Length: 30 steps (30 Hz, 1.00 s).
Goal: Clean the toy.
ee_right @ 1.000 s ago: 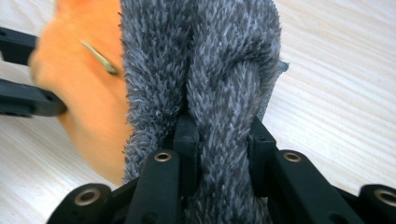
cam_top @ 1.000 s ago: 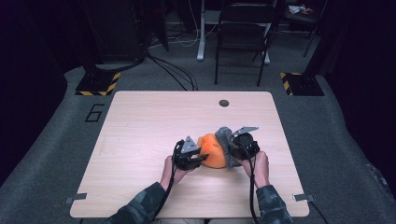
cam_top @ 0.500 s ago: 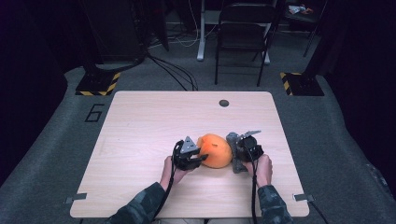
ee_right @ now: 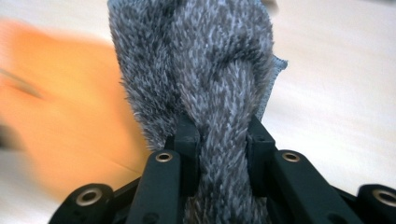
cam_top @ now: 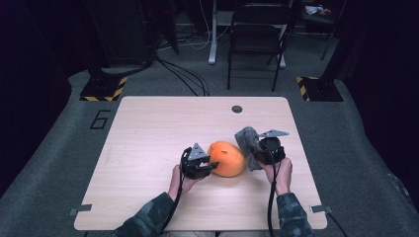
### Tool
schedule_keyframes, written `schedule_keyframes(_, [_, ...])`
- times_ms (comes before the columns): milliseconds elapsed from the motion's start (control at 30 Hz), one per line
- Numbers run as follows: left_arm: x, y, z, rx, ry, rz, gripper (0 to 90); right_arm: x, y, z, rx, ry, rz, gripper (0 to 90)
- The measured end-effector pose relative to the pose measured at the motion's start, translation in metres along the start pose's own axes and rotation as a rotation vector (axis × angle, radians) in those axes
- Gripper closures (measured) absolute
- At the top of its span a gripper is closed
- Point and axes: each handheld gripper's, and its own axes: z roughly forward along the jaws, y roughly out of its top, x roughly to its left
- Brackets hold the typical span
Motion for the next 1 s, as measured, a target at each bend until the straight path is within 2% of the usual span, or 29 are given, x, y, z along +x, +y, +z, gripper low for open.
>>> schedule_keyframes(33, [0.0, 0.0, 0.0, 0.0, 0.001, 0.002, 63.7, 0.006, 0.004, -0.004, -0.015, 0.034, -0.013, 72.1])
schedule_keyframes(67, [0.0, 0.001, 0.0, 0.0, 0.003, 0.007, 63.5, 0.013, 0.006, -0.004, -0.007, 0.057, -0.035, 72.1])
schedule_keyframes(133, [0.0, 0.0, 0.0, 0.004, 0.0, 0.002, 62.4, 0.029, 0.003, 0.006, 0.039, 0.07, -0.059, 72.0])
schedule_keyframes(167, [0.0, 0.0, -0.001, 0.009, 0.001, 0.007, 61.5, 0.034, 0.0, 0.014, 0.07, 0.054, -0.079, 72.0])
schedule_keyframes(200, [0.0, -0.001, -0.002, 0.006, 0.005, 0.009, 59.2, 0.036, -0.004, 0.02, 0.076, 0.044, -0.086, 72.1])
schedule_keyframes(267, [-0.004, -0.002, -0.006, 0.005, 0.023, 0.014, 51.3, 0.034, -0.008, 0.027, 0.071, 0.046, -0.071, 72.1])
schedule_keyframes(333, [-0.007, -0.001, -0.009, -0.004, 0.042, 0.032, 46.9, 0.033, -0.008, 0.027, 0.069, 0.039, -0.078, 72.1])
schedule_keyframes(367, [-0.007, -0.001, -0.009, -0.018, 0.051, 0.028, 44.7, 0.032, -0.008, 0.027, 0.07, 0.04, -0.067, 72.0])
schedule_keyframes(500, [-0.011, -0.005, -0.001, 0.013, 0.053, 0.036, 36.5, 0.028, -0.009, 0.029, 0.059, 0.042, -0.064, 71.8])
schedule_keyframes(600, [-0.019, -0.01, 0.006, 0.043, 0.078, 0.091, 32.7, 0.026, -0.01, 0.03, 0.061, 0.033, -0.034, 71.6])
schedule_keyframes(633, [-0.021, -0.011, 0.007, 0.043, 0.095, 0.107, 34.0, 0.025, -0.01, 0.03, 0.06, 0.034, -0.031, 71.6])
schedule_keyframes(700, [-0.022, -0.011, 0.01, 0.031, 0.106, 0.114, 44.0, 0.026, -0.011, 0.031, 0.052, 0.025, -0.036, 71.5])
schedule_keyframes(767, [-0.019, -0.011, 0.01, 0.015, 0.102, 0.1, 54.7, 0.026, -0.011, 0.03, 0.052, 0.018, -0.037, 71.4])
schedule_keyframes(833, [-0.018, -0.009, 0.009, 0.002, 0.096, 0.093, 61.8, 0.024, -0.01, 0.027, 0.052, 0.023, -0.025, 71.1])
schedule_keyframes(900, [-0.017, -0.007, 0.006, -0.004, 0.088, 0.092, 66.0, 0.02, -0.006, 0.022, 0.037, 0.03, -0.027, 71.1])
schedule_keyframes(967, [-0.016, -0.004, 0.003, -0.005, 0.076, 0.062, 68.1, 0.02, -0.001, 0.013, 0.017, 0.031, -0.018, 71.1])
schedule_keyframes(1000, [-0.015, -0.003, 0.001, -0.007, 0.073, 0.057, 68.5, 0.021, 0.003, 0.008, 0.002, 0.038, -0.03, 71.1])
